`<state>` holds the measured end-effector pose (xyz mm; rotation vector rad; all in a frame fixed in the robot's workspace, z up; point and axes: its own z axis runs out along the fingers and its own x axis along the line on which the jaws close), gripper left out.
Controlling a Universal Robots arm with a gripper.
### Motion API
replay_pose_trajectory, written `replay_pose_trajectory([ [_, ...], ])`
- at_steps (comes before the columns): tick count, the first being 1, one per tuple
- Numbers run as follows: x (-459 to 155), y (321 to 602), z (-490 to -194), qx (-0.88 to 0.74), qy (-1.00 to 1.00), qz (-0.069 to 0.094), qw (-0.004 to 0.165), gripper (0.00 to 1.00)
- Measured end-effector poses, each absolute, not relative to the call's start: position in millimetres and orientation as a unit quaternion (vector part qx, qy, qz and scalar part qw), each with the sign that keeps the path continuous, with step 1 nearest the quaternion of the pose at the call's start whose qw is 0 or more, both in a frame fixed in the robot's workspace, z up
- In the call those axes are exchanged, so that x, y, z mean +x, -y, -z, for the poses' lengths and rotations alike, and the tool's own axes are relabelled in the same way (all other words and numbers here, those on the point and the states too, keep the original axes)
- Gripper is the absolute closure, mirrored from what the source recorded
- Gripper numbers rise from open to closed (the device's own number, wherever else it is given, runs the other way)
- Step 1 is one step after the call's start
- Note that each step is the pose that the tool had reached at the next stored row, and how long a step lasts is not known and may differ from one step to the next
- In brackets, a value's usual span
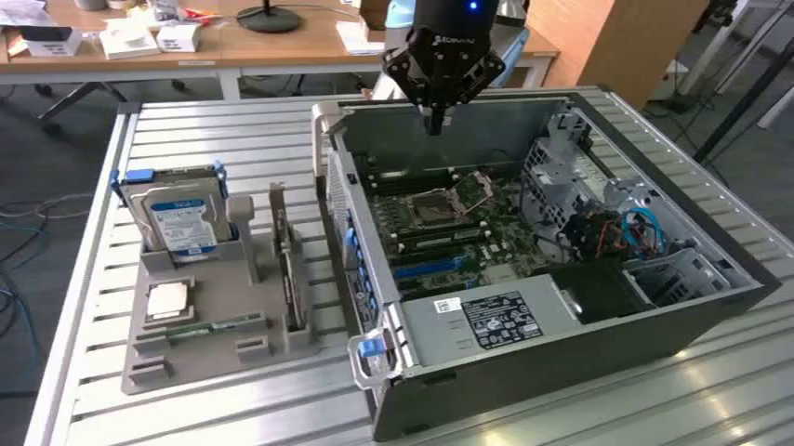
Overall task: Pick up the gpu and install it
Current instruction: 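Reach for the gpu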
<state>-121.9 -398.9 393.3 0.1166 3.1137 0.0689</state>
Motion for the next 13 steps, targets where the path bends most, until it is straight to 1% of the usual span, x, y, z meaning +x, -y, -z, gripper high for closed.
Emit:
replay_pose_trajectory([
  [13, -128.0, 398.8, -393.2, 0.037, -0.999, -0.022, 0.012, 0.90],
])
